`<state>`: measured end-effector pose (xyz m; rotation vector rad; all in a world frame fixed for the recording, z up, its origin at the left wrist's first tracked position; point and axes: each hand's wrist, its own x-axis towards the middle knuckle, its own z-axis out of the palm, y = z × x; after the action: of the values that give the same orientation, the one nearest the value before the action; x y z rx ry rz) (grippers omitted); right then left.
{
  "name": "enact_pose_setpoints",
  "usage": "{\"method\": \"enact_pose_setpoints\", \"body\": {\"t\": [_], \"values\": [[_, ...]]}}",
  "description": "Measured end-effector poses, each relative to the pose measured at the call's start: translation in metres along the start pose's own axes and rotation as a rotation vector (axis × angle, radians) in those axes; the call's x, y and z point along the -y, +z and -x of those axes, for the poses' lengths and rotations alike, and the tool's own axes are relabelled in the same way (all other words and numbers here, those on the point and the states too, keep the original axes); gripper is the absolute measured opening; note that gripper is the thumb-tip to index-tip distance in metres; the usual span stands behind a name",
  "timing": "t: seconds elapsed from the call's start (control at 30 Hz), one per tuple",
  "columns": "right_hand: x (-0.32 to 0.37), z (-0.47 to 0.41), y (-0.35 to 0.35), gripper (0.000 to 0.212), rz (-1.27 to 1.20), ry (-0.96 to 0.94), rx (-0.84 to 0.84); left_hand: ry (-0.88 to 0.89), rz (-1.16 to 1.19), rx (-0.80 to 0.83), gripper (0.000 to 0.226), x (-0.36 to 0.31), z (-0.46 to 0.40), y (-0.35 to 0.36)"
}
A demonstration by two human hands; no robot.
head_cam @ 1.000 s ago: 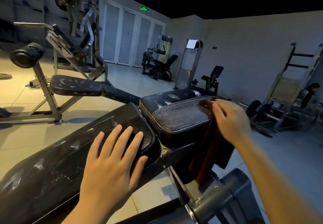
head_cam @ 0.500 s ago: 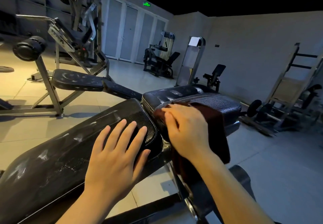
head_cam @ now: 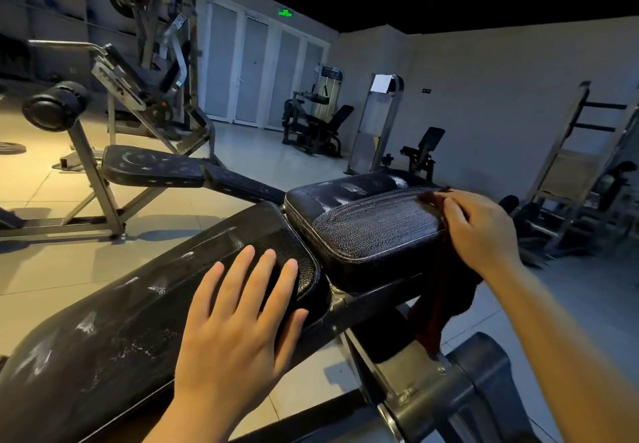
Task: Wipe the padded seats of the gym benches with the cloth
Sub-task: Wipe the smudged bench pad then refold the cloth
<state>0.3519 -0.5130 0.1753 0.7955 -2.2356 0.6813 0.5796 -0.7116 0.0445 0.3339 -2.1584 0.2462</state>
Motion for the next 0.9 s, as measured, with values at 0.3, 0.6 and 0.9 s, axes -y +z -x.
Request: {"method": "enact_pose_setpoints", "body": {"t": [0.3,0.6,0.9], "values": [[0.100,0.063,0.035,0.043,-0.082,-0.287,-0.022,-0.028,0.008,0.029,0.053,-0.002,-0.001,-0.003],[0.049,0.034,0.021,0.048,0.021,-0.416,0.042,-0.050,0.019,0.052,0.056,0.002,0.001,-0.003],[0.003,0.007,0.007,0.045,-0.041,-0.083,-0.079,-0.040,0.046,0.012,0.054,-0.001,0.000,-0.001]]}}
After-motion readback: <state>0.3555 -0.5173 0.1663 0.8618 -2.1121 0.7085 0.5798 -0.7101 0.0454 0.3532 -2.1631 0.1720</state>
